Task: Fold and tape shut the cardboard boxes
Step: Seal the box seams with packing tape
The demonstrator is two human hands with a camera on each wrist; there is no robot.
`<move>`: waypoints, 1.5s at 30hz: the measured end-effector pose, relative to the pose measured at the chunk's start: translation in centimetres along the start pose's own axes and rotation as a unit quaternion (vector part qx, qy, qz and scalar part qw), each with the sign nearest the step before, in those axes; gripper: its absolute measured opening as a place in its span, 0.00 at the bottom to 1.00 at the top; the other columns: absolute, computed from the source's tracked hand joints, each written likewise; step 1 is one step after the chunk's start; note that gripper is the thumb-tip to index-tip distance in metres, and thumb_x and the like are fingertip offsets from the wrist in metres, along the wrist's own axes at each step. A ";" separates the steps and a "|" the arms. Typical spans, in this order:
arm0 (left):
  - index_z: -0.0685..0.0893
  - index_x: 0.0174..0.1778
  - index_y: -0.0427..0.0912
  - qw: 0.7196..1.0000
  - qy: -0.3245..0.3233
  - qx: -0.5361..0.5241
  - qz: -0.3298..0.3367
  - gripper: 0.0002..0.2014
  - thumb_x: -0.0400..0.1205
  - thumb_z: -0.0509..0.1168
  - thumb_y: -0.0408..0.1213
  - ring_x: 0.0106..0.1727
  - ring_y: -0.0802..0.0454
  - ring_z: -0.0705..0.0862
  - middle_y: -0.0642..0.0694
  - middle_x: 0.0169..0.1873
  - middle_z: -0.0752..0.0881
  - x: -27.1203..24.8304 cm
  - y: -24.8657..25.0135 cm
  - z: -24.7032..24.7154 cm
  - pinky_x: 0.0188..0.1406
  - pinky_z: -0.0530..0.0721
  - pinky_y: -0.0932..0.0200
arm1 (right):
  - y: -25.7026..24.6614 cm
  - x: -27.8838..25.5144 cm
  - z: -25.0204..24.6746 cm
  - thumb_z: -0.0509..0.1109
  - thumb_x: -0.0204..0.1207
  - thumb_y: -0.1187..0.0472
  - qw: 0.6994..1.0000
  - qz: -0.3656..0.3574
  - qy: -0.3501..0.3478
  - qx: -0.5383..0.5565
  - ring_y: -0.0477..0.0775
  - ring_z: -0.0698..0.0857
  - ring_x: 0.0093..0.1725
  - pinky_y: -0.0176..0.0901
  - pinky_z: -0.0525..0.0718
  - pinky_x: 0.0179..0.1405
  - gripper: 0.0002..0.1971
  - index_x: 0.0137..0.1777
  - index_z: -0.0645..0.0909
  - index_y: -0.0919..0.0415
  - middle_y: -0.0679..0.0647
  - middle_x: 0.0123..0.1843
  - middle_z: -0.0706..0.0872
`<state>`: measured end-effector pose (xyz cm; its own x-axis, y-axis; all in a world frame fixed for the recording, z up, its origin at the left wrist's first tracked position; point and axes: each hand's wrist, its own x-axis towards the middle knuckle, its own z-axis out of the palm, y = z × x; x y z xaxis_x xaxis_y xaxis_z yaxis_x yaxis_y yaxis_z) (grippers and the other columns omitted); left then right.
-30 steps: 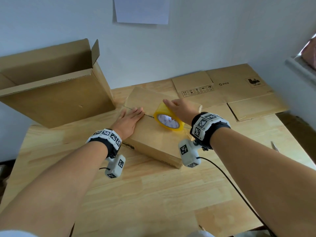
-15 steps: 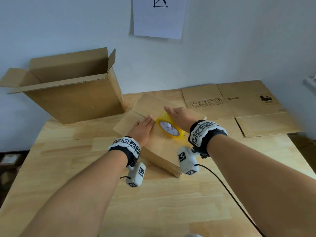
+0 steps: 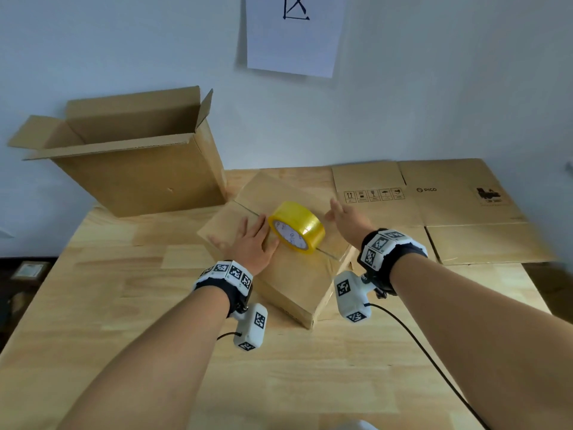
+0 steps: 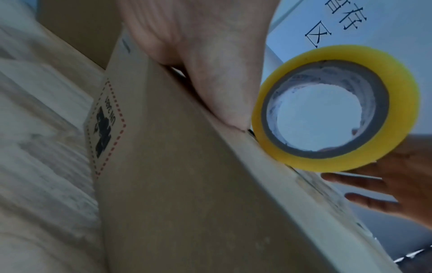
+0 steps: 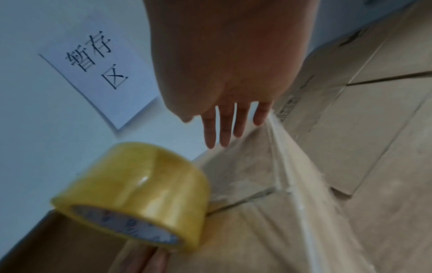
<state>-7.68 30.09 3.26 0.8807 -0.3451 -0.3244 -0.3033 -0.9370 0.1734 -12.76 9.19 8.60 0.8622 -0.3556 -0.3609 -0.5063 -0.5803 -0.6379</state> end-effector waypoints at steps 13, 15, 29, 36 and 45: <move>0.53 0.81 0.67 0.998 0.060 0.008 -0.004 0.26 0.84 0.37 0.62 0.84 0.56 0.44 0.71 0.81 0.48 0.3 0.4 1.2 0.61 0.32 0.13 | 4.6 0.6 1.9 0.66 0.76 0.63 0.996 0.038 0.021 0.079 0.56 0.74 0.59 0.50 0.87 0.43 0.36 0.81 0.54 0.55 0.53 0.77 0.55; 0.55 0.80 0.67 0.997 0.075 0.000 -0.001 0.25 0.85 0.38 0.61 0.84 0.55 0.46 0.70 0.81 0.51 0.3 0.5 1.5 0.61 0.32 0.13 | 4.7 0.5 2.0 0.69 0.74 0.60 0.996 0.038 0.018 0.080 0.52 0.71 0.55 0.46 0.85 0.37 0.38 0.81 0.54 0.55 0.52 0.75 0.55; 0.58 0.79 0.67 0.995 0.097 0.003 0.007 0.24 0.86 0.40 0.58 0.84 0.53 0.47 0.69 0.81 0.53 0.5 0.7 1.6 0.64 0.35 0.13 | 5.2 -0.1 2.4 0.74 0.70 0.61 0.995 -0.001 0.046 0.090 0.49 0.71 0.55 0.40 0.81 0.50 0.39 0.78 0.57 0.60 0.53 0.74 0.56; 0.55 0.80 0.68 0.996 0.087 0.008 0.015 0.24 0.86 0.38 0.59 0.84 0.53 0.45 0.68 0.81 0.51 0.5 0.7 1.4 0.64 0.33 0.14 | 5.3 -0.1 2.5 0.75 0.70 0.59 0.995 0.003 0.049 0.088 0.51 0.73 0.54 0.42 0.82 0.48 0.38 0.76 0.58 0.58 0.52 0.74 0.57; 0.56 0.79 0.69 0.997 0.069 0.022 0.024 0.23 0.85 0.39 0.57 0.84 0.48 0.43 0.66 0.81 0.53 0.5 0.8 1.5 0.66 0.35 0.15 | 5.3 0.0 2.5 0.74 0.70 0.58 0.996 0.012 0.044 0.072 0.54 0.75 0.52 0.41 0.83 0.40 0.37 0.76 0.58 0.56 0.51 0.73 0.56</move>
<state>-7.96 29.11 1.85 0.9052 -0.3823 -0.1855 -0.3597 -0.9218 0.1446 -15.34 7.94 3.54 0.8420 -0.4342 -0.3202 -0.5133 -0.4621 -0.7232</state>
